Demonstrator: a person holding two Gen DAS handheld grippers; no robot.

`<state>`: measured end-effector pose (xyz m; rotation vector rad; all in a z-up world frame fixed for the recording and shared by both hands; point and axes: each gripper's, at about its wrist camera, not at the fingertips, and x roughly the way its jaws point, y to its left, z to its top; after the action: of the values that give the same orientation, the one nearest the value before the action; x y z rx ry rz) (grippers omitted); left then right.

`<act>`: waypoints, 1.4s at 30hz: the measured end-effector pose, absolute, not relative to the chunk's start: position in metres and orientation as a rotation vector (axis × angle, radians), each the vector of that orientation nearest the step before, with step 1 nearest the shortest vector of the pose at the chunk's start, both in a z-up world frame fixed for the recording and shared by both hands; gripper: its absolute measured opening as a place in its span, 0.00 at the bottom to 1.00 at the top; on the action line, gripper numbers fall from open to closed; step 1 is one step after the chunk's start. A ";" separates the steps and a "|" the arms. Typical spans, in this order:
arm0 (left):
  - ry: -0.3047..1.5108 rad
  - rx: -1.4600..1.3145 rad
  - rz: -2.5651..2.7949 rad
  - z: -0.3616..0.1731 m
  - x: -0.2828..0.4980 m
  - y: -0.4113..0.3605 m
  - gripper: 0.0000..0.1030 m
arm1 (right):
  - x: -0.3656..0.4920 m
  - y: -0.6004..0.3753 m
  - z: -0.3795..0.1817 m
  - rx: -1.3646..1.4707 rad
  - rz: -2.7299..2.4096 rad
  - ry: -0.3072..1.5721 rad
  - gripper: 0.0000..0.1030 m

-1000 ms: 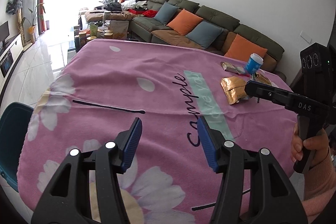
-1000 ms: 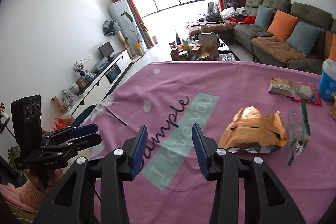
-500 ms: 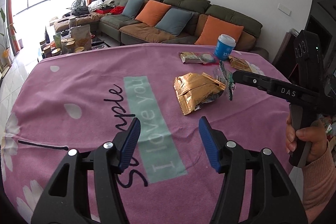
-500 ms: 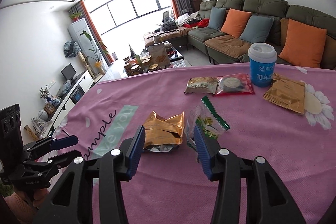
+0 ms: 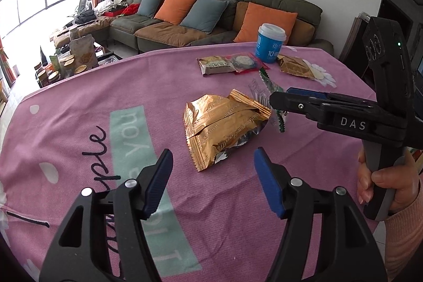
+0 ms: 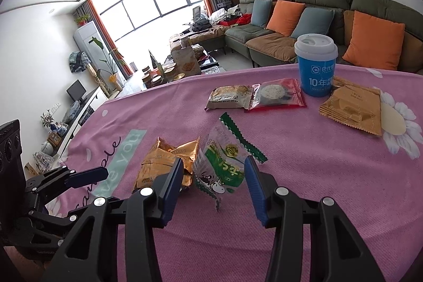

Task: Collect trash
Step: 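Grasp the gold foil snack bag with the left gripper while the right gripper grasps the clear green-striped wrapper, then lift the gold bag and clear wrapper and carry them over the teal bin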

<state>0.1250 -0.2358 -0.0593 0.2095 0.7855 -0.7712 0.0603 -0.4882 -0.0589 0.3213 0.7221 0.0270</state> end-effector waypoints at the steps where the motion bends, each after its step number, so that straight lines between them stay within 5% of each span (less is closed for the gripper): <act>1: 0.788 0.216 -0.770 -0.061 0.127 -0.239 0.61 | 0.061 -0.489 -0.060 0.325 0.031 0.727 0.30; 9: 0.807 0.221 -0.755 -0.068 0.146 -0.251 0.61 | 0.055 -0.495 -0.056 0.339 0.049 0.719 0.14; 19: 0.810 0.253 -0.765 -0.073 0.147 -0.263 0.64 | 0.054 -0.498 -0.056 0.364 0.069 0.715 0.12; 25: 0.829 0.246 -0.786 -0.076 0.151 -0.266 0.48 | 0.054 -0.498 -0.057 0.374 0.079 0.720 0.12; 30: 0.857 0.233 -0.804 -0.082 0.155 -0.263 0.19 | 0.055 -0.497 -0.059 0.379 0.093 0.723 0.12; 42: 0.820 0.180 -0.770 -0.066 0.148 -0.234 0.11 | 0.054 -0.486 -0.053 0.379 0.142 0.698 0.08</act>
<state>0.1476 -0.2343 -0.0660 0.1797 0.8196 -0.7699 0.0545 -0.4858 -0.0533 0.3792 0.6978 0.1419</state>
